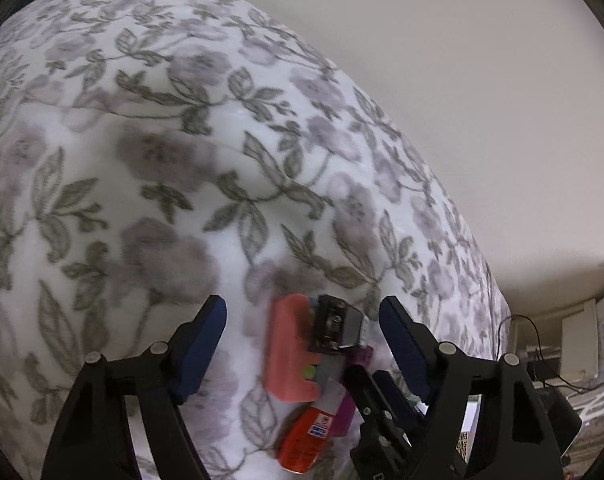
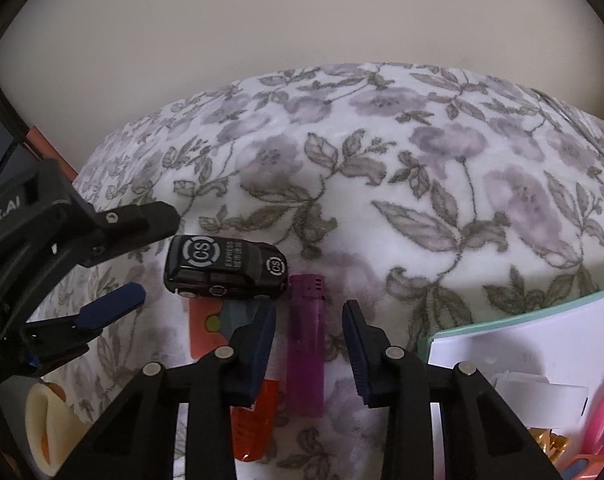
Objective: Organize rigid objects
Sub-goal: 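Grasp the purple lighter with the right tool while the left tool grasps the black toy car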
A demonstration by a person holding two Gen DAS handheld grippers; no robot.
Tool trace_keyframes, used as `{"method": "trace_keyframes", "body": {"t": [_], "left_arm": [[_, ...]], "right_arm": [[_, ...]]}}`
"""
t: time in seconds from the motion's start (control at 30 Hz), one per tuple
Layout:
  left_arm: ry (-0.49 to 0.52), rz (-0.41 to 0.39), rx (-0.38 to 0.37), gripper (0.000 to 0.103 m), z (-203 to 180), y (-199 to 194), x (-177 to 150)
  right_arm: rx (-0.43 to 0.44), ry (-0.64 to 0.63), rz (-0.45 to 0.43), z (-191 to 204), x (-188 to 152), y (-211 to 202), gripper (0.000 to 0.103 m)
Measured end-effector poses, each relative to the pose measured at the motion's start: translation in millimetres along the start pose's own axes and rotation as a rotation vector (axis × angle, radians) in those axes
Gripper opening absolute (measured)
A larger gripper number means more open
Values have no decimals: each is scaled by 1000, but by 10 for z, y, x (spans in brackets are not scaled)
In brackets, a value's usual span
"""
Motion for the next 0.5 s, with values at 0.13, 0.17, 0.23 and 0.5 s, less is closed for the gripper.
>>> {"method": "trace_keyframes", "body": {"t": [0.13,0.17,0.23,0.5], "left_arm": [[34,28,-26,70,-83,88,-44],[41,36,-27,64,-96,108,-56],[51,41,-23,57,-106,125,-67],[108,37,-17,33,-183,139,-104]], "right_arm": [[-13,-11,-3,17,0,10,36],[-18,-21,-3,28,-6,14,36],[-17,-23,0,39,-12,16,36],[-22,-30,0,51,-27,21,35]]}}
Point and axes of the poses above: each gripper's, at about its wrist camera, not at the fingertips, and y roughly the way its jaws point, z to its left, x to its top, the point moved 3 cm from there along y, roughly the way its jaws point, and after that the axes turned 9 degrees about -x, right-handed, at the moved point
